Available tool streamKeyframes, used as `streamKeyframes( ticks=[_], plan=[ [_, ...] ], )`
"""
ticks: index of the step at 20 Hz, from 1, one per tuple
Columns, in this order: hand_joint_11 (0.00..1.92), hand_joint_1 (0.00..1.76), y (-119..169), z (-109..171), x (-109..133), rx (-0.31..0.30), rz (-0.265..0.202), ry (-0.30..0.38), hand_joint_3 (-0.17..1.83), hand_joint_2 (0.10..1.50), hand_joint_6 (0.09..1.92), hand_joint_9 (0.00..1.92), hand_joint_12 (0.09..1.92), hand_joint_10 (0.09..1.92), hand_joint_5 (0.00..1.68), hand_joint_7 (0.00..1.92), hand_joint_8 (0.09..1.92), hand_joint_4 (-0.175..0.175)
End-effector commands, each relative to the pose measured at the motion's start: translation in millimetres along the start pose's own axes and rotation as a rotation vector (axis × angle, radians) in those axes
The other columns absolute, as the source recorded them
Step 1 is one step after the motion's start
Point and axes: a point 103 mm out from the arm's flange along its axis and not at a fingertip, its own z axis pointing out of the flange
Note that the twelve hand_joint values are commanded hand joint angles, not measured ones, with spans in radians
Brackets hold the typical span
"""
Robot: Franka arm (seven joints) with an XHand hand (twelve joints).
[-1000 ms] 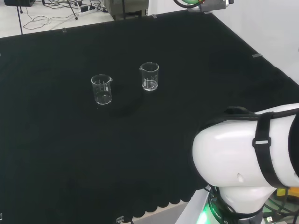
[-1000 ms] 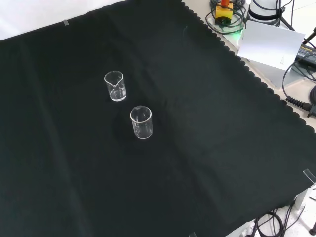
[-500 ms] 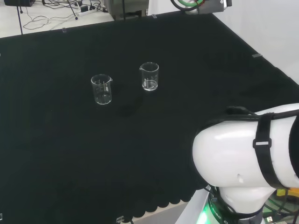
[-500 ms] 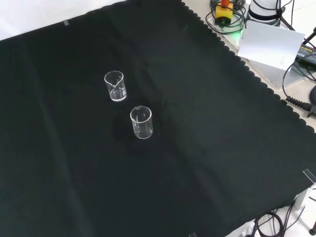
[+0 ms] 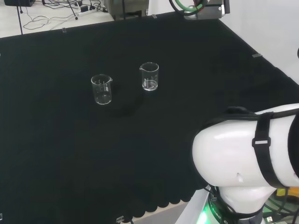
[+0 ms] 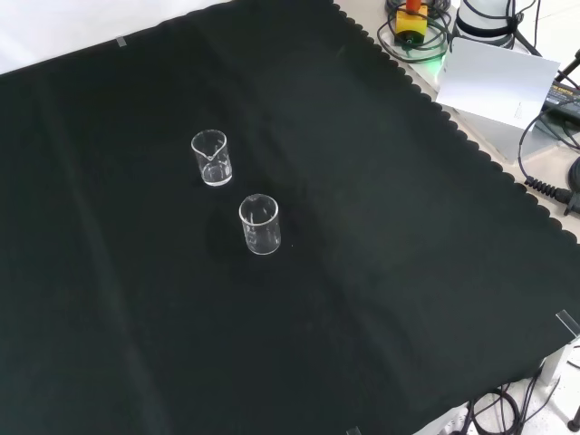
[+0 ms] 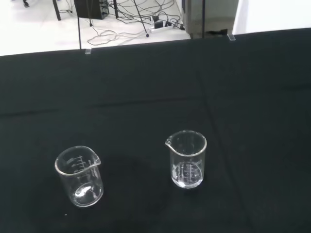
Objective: Pick up the beaker on the right.
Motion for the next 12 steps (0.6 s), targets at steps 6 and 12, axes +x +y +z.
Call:
streamKeyframes(
  ticks=[6, 12],
  plan=[
    [0.0, 0.19, 53.6, 45.3, -27.1, 0.039, 0.029, 0.007, 0.29, 1.24, 0.18, 0.07, 1.19, 0.68, 0.33, 0.01, 0.46, -0.029],
    [0.0, 0.24, 105.1, 74.0, -55.5, 0.043, 0.037, 0.048, 0.27, 1.22, 0.14, 0.11, 1.21, 0.69, 0.34, 0.04, 0.49, -0.032]
  ],
)
